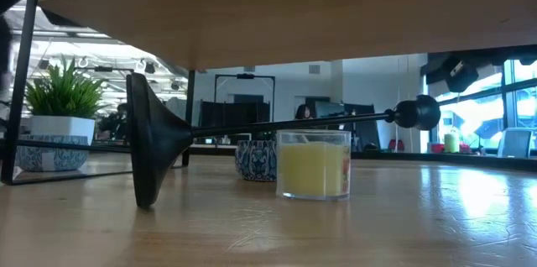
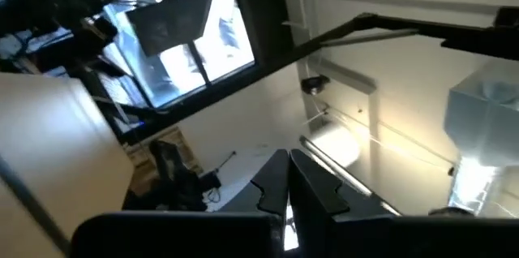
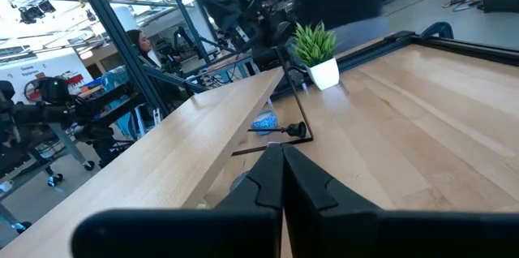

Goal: Pick & Place candle stick holders
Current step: Move the shelf from the bottom to the center of the table

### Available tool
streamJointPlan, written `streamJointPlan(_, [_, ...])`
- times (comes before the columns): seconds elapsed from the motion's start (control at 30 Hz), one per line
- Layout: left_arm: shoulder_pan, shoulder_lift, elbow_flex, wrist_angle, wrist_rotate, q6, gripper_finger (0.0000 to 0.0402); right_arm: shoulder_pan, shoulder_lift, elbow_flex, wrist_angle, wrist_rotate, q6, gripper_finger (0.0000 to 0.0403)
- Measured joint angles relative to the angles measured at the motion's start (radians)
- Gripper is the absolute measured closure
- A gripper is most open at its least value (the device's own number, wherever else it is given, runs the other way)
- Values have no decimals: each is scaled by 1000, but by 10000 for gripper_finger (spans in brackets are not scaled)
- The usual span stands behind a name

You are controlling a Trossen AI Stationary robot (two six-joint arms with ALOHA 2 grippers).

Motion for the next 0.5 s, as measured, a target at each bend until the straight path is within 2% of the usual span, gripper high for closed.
streamJointPlan(0.3, [-41,109,0,16,-147,100,396,0,0,0,0,0,0,402])
streamJointPlan(0.5, [-40,196,0,35,-297,115,396,0,0,0,0,0,0,402])
